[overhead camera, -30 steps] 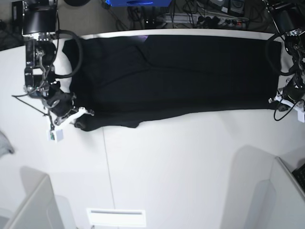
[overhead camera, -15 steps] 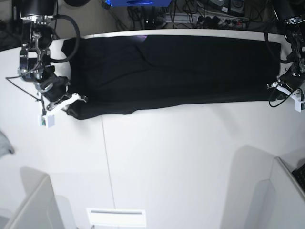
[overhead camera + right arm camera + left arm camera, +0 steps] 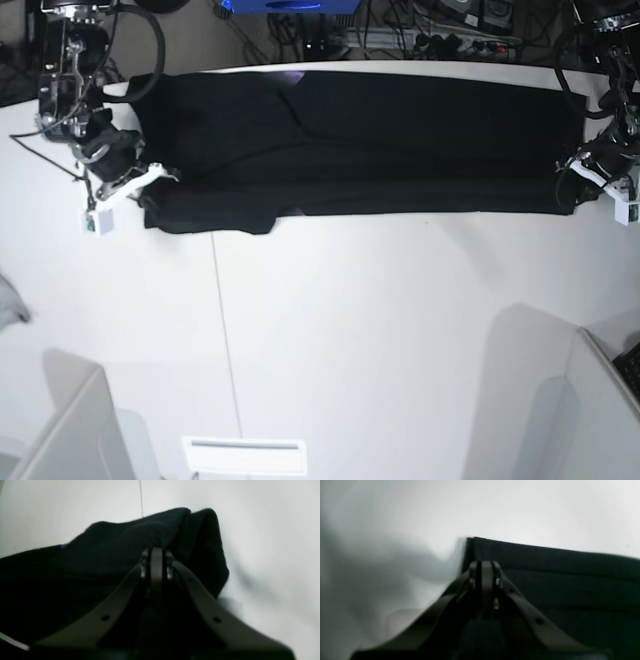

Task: Fold the T-shirt properly
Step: 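Fold the hem up over the shirt toward the collar with both grippers, then release the hem and lift both grippers off the folded shirt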

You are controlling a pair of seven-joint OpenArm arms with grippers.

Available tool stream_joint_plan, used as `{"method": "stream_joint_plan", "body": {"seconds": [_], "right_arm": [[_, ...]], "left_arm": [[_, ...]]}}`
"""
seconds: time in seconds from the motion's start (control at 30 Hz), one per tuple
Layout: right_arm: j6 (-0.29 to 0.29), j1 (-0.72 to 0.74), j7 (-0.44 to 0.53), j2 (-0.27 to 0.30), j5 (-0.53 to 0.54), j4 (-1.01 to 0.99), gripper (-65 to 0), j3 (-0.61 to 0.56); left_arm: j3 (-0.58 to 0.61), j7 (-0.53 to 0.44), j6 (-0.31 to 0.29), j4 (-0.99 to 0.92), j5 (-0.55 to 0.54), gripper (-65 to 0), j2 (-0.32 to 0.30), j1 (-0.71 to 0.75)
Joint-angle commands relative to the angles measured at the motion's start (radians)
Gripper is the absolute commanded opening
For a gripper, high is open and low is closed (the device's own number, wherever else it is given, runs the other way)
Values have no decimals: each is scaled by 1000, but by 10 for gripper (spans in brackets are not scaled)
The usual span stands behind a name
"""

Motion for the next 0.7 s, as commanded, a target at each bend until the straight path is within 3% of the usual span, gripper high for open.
{"method": "stream_joint_plan", "body": {"seconds": [0.0,0.37,0.53,0.67], "right_arm": [[0,-3,23,14,9,41,-650,9],[0,-115,18,-16,15,110,-650,26],[2,-158,23,-26,113,111,-650,30],[2,-182,21,-26,124,117,-650,30]], "left_arm": [[-29,-17,9,16,4,-650,-27,-2],[-46,-16,9,35,4,-650,-27,47],[-46,-16,9,33,9,-650,-28,47],[-46,-16,9,33,10,-650,-28,53]]}}
